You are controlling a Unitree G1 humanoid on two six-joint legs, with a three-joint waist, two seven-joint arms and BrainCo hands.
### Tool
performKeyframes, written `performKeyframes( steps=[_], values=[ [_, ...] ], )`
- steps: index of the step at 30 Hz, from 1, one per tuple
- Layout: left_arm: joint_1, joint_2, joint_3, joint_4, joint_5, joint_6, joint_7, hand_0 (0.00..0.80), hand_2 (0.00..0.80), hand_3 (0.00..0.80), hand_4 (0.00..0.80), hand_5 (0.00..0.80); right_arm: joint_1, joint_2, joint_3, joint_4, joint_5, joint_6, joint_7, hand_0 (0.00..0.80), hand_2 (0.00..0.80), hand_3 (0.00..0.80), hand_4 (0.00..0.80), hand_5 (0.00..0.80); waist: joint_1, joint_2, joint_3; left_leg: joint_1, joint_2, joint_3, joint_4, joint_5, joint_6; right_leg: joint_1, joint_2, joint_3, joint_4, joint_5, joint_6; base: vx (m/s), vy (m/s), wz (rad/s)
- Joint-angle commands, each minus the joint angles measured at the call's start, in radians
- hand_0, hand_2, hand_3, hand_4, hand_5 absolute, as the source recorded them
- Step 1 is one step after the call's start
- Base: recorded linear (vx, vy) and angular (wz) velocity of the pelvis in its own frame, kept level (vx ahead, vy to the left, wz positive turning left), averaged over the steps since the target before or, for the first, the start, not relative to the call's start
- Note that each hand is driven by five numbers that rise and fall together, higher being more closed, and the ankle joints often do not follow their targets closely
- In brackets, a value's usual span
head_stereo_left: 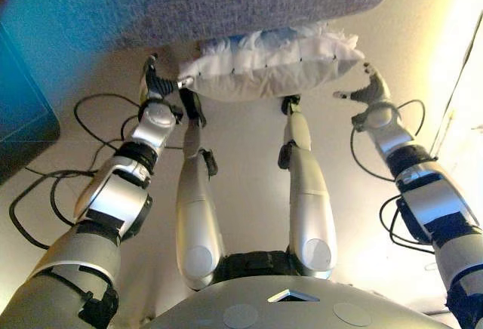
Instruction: Pick up the cushion and take it to the sofa
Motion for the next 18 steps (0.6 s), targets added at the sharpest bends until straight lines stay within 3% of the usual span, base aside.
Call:
performKeyframes(
  steps=[1,8,13,18],
  values=[
    [-0.019,0.09,0.008,0.028,0.019,0.005,-0.016,0.0,0.0,0.0,0.0,0.0,-0.039,-0.089,0.031,0.033,0.048,0.018,-0.023,0.0,0.0,0.0,0.0,0.0,-0.01,-0.005,0.008,-0.148,0.026,-0.073,0.103,-0.073,0.006,-0.132,-0.048,0.073,0.17,-0.146,0.091,0.0,0.0,0.0],
    [-0.128,0.137,-0.017,0.06,0.025,-0.008,-0.033,0.0,0.0,0.0,0.0,0.0,-0.152,-0.137,0.044,0.106,0.068,0.036,-0.058,0.0,0.0,0.0,0.0,0.0,-0.01,0.01,0.008,-0.318,0.036,-0.083,0.169,-0.091,0.015,-0.3,-0.067,0.065,0.237,-0.161,0.09,0.019,-0.011,0.04],
    [-0.211,0.158,-0.064,0.071,0.037,-0.001,-0.066,0.0,0.0,0.0,0.0,0.0,-0.257,-0.156,0.082,0.114,0.039,0.004,-0.106,0.0,0.0,0.0,0.0,0.0,-0.006,0.022,0.008,-0.44,0.043,-0.102,0.232,-0.115,0.018,-0.424,-0.086,0.072,0.287,-0.168,0.092,0.032,-0.016,0.05],
    [-0.284,0.165,-0.099,0.079,0.033,0.011,-0.104,0.0,0.0,0.0,0.0,0.0,-0.36,-0.16,0.15,0.113,0.013,-0.012,-0.079,0.0,0.0,0.0,0.0,0.0,-0.002,0.033,0.008,-0.517,0.042,-0.115,0.261,-0.125,0.021,-0.504,-0.097,0.079,0.321,-0.178,0.095,0.016,-0.002,0.05]
  ],
)
